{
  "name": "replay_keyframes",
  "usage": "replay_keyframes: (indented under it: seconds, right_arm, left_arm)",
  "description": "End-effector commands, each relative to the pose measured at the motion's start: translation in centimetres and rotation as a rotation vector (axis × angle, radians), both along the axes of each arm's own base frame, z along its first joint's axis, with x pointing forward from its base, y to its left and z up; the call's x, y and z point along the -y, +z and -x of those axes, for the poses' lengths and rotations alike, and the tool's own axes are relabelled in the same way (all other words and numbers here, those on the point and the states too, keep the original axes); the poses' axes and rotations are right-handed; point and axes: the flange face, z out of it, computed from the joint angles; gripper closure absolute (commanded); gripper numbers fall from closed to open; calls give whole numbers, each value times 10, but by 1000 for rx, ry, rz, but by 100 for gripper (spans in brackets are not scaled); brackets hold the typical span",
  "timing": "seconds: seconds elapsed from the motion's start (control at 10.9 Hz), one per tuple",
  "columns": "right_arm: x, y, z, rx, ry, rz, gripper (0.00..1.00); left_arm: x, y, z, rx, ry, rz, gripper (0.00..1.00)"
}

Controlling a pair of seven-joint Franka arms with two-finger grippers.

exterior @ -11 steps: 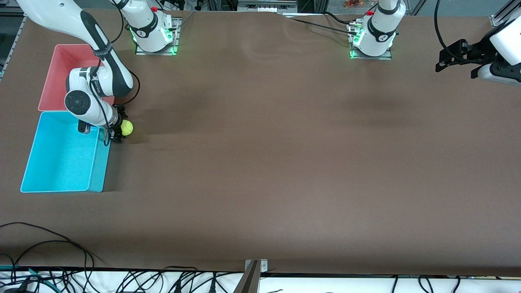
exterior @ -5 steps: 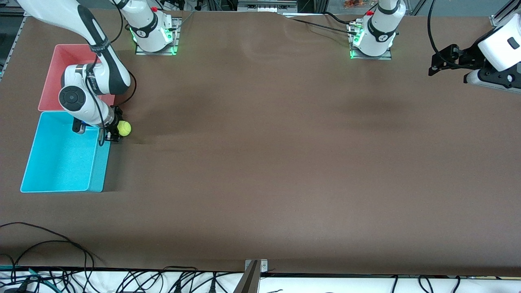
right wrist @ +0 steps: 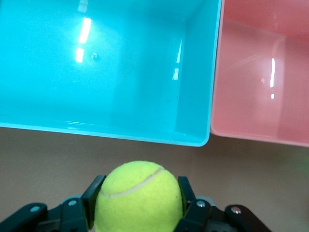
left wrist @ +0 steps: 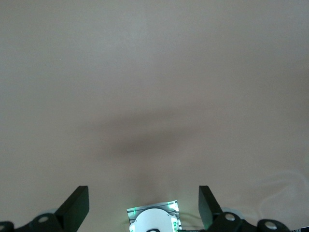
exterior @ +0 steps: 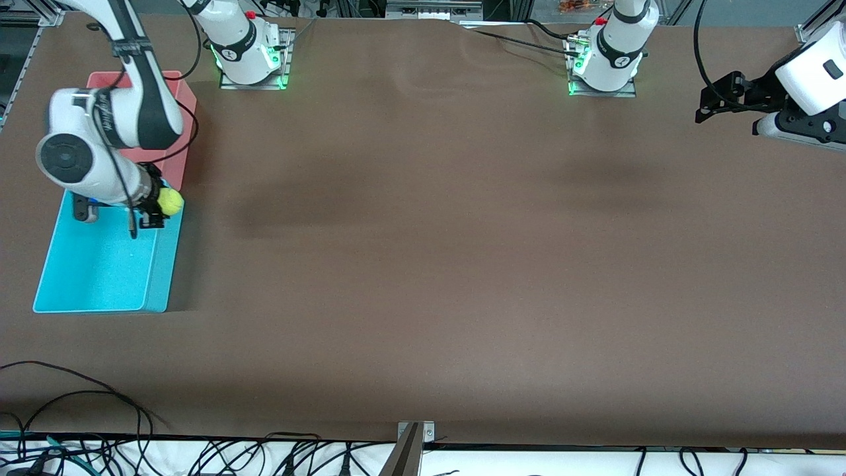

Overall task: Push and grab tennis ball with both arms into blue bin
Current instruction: 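Carry the ball with the right gripper over the cyan bin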

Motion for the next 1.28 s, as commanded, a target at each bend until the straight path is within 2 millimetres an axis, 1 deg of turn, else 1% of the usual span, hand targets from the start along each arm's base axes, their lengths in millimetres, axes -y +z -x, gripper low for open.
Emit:
replay_keyframes:
  seconds: [0.0, 0.18, 0.27, 0.37, 0.46, 0.55, 0.64, 0.73, 0.82, 1.01, 1.19]
  right_arm:
    - [58, 22, -6, -49, 93, -59, 100]
    - [109, 20, -3, -39, 208, -85, 100]
    - [134, 11, -1, -51, 300, -106, 100]
    - [151, 2, 1, -53, 372, -129, 100]
    - [173, -6, 5, -36, 393, -168, 100]
    - [182, -34, 3, -17, 475, -246, 95]
    - [183, -50, 1, -8, 517, -274, 76]
    - [179, -58, -3, -19, 552, -281, 20]
    - [177, -56, -7, -19, 578, -279, 0]
    - [177, -44, -17, -6, 626, -272, 0]
    - [177, -25, -31, 26, 644, -248, 0]
  left_arm:
    - [4, 5, -3, 10, -11, 10, 0]
    - [4, 5, -3, 10, -11, 11, 0]
    - [4, 5, -3, 10, -13, 10, 0]
    - [4, 4, -2, 8, -13, 10, 0]
    - [5, 4, -2, 8, -13, 11, 0]
    - [5, 4, -2, 8, -13, 11, 0]
    - [5, 4, -2, 8, -13, 11, 0]
    - [4, 5, -3, 10, -11, 10, 0]
    - [3, 5, -3, 10, -10, 11, 0]
    - [3, 4, -3, 8, -10, 10, 0]
    - [3, 4, -3, 8, -11, 10, 0]
